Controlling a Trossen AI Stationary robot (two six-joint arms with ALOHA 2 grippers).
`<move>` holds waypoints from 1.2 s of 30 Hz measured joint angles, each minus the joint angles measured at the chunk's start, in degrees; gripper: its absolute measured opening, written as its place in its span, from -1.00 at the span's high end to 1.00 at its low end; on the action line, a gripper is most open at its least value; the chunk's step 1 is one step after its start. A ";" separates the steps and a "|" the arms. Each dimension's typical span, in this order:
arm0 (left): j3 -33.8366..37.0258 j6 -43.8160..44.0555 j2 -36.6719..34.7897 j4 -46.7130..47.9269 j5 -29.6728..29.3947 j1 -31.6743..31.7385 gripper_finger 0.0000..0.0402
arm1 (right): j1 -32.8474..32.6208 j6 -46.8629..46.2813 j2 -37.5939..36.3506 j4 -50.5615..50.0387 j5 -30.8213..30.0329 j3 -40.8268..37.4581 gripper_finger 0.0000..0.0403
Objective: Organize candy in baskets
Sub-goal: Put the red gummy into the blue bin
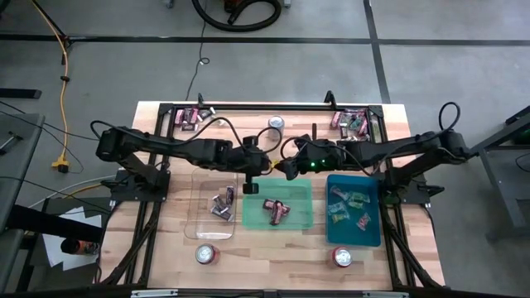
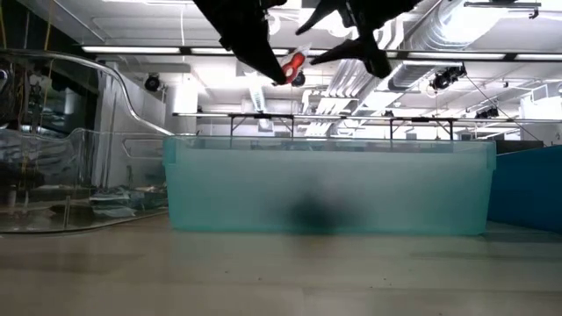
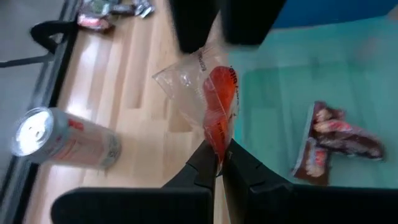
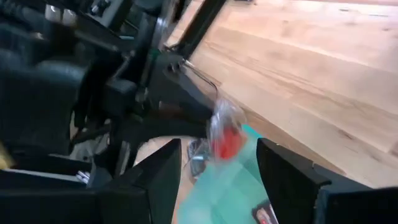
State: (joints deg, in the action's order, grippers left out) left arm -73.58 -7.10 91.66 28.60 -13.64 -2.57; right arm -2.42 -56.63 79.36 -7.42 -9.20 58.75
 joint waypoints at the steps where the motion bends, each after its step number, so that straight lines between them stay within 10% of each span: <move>1: 0.00 0.03 0.00 -0.19 0.88 0.00 1.00 | 0.00 -0.04 0.36 0.50 0.01 0.05 -0.01; 16: 0.02 -1.44 1.40 -2.53 2.51 0.00 1.00 | 0.13 -0.32 3.29 2.37 1.51 -0.01 0.05; 23: 0.03 -3.72 1.40 -3.01 2.13 0.28 0.96 | 0.13 -0.16 3.16 0.44 3.68 -0.01 0.61; 26: 0.04 -4.58 1.20 -3.22 2.15 0.24 0.87 | 0.14 -0.28 2.72 -0.30 3.71 -0.01 0.92; 36: -0.07 -3.49 -2.47 2.49 0.69 1.60 0.31 | 1.56 1.84 -5.32 -12.57 2.42 -0.01 0.96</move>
State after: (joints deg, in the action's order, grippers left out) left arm -73.65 -10.59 89.19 31.10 -12.94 -0.97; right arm -0.86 -54.80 74.04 -19.99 -6.78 58.74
